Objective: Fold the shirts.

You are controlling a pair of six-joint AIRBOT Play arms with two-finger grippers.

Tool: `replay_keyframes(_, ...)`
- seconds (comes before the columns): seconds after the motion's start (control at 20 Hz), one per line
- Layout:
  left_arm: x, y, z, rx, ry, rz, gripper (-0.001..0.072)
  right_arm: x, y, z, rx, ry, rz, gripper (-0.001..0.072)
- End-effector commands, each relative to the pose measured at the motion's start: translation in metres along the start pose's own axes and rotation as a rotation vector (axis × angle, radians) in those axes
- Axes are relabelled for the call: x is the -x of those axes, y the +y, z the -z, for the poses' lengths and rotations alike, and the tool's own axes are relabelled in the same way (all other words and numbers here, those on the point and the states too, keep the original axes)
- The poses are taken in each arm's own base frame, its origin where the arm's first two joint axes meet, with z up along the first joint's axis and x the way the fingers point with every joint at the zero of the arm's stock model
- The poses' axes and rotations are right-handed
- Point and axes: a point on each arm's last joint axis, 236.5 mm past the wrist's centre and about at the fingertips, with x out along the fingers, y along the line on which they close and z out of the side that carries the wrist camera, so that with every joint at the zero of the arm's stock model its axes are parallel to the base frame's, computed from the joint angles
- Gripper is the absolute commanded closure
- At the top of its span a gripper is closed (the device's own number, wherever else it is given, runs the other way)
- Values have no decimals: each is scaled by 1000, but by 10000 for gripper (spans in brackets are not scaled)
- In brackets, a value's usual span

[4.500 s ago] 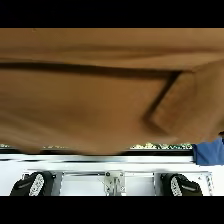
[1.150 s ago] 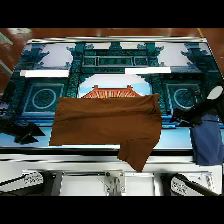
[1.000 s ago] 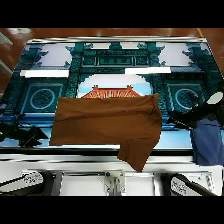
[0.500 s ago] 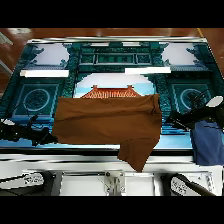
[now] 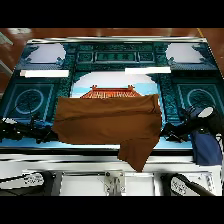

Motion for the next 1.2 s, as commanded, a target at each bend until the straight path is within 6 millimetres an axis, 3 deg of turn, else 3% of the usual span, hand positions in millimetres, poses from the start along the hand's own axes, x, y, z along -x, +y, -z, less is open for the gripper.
replay_keyframes(0.0, 5, -9, 3, -28, -2, 17, 670, -29, 3, 14, -51, 12, -61, 172)
replay_keyframes(0.1, 7, -10, 2, -34, -10, 14, 670, -41, 10, 16, -84, -6, -113, 172)
replay_keyframes(0.4, 7, -18, -8, -20, -51, 47, 670, -61, 6, 15, -159, -55, -137, 174)
replay_keyframes(0.5, 8, -22, -14, -13, -75, 62, 670, -68, 6, 15, -172, -62, -138, 209)
replay_keyframes(0.55, 8, -23, -15, -10, -82, 67, 670, -72, 9, 18, -146, -53, -129, 265)
replay_keyframes(0.6, 8, -23, -16, -10, -85, 69, 670, -74, 16, 21, -100, -40, -125, 522)
replay_keyframes(0.65, 9, -24, -16, -13, -86, 68, 670, -73, 21, 23, -72, -38, -123, 651)
replay_keyframes(0.75, 16, -27, -24, -47, -117, 60, 671, -57, 34, 13, -8, -83, -136, 649)
replay_keyframes(1.0, 73, -65, -69, -206, -308, 37, 671, 40, 108, -53, 129, -403, -294, 650)
replay_keyframes(1.15, 100, -81, -90, -240, -379, 26, 672, 73, 139, -77, 165, -510, -344, 650)
